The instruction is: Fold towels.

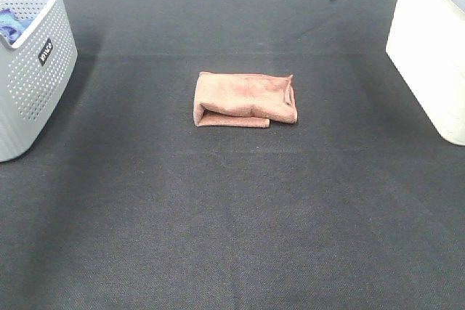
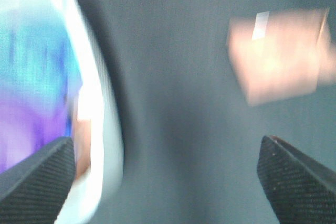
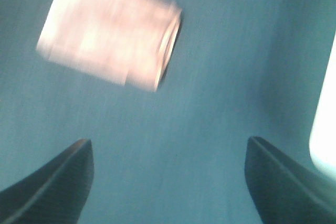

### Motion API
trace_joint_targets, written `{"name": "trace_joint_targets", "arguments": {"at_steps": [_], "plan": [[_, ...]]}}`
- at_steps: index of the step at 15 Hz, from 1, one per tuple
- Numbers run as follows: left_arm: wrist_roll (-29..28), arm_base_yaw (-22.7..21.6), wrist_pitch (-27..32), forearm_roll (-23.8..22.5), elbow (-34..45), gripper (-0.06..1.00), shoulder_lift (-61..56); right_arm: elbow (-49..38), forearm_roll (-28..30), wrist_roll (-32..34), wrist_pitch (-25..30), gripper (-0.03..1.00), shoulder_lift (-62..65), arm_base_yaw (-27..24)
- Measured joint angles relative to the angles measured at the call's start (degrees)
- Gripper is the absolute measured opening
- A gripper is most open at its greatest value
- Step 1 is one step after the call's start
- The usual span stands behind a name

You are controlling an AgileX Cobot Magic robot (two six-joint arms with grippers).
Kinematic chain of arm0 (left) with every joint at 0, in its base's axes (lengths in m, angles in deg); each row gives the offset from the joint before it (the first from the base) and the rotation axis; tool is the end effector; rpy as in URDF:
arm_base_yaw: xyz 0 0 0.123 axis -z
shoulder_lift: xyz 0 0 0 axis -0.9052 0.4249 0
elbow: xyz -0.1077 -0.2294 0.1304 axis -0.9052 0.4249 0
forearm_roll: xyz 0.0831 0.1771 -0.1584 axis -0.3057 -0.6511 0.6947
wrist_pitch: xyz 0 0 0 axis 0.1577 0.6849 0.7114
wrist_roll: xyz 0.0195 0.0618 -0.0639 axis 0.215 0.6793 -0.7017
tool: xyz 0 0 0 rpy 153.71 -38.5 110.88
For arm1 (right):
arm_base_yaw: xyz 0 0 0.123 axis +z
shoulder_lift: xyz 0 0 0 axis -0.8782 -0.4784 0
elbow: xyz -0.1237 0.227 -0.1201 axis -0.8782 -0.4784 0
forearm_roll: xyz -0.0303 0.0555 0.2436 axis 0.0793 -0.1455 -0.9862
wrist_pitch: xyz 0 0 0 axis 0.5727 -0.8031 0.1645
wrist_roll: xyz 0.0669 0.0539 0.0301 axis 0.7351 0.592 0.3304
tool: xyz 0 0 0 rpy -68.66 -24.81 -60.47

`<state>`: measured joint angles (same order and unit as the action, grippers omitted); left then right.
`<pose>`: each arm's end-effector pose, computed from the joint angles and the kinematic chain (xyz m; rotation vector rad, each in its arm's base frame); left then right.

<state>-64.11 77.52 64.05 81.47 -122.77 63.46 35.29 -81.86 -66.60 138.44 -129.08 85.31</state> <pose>0.2855 -0.0642 0.4215 0.2780 2.5038 -0.0898 0.3279 0.1430 0.3650 -0.3974 2.6552 0.1389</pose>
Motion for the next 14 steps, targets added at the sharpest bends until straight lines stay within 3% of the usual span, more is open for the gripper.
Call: {"name": "trace_joint_targets", "arguments": {"at_steps": [2, 3, 4, 5, 8, 11, 14], "plan": [[-1.7, 0.0, 0.2, -0.8, 14.5, 0.89, -12.0, -11.1, 0.3, 1.7, 0.4, 0.75, 8.4, 2.2], [-1.7, 0.0, 0.2, -0.8, 14.5, 0.89, -12.0, -11.1, 0.3, 1.7, 0.4, 0.75, 8.4, 2.2], [-2.0, 0.0, 0.2, -0.9, 21.0, 0.89, -17.9, -15.7, 0.3, 2.5, 0.4, 0.75, 11.7, 2.9], [-2.2, 0.0, 0.2, -0.9, 31.1, 0.89, -25.7, -24.8, 0.2, 3.4, 0.4, 0.75, 17.8, 3.2], [-2.2, 0.0, 0.3, -0.9, 46.9, 0.89, -43.6, -41.8, -0.1, 4.6, 0.5, 0.75, 29.7, 3.4], [0.5, 0.0, 0.4, -0.3, 57.2, 0.89, -59.9, -54.3, 0.0, 4.8, 0.7, 0.75, 42.3, 3.4], [6.6, 0.0, 0.3, 3.3, 61.4, 0.89, -72.1, -61.5, 1.5, 3.2, -1.4, 0.75, 59.2, 3.4]]}}
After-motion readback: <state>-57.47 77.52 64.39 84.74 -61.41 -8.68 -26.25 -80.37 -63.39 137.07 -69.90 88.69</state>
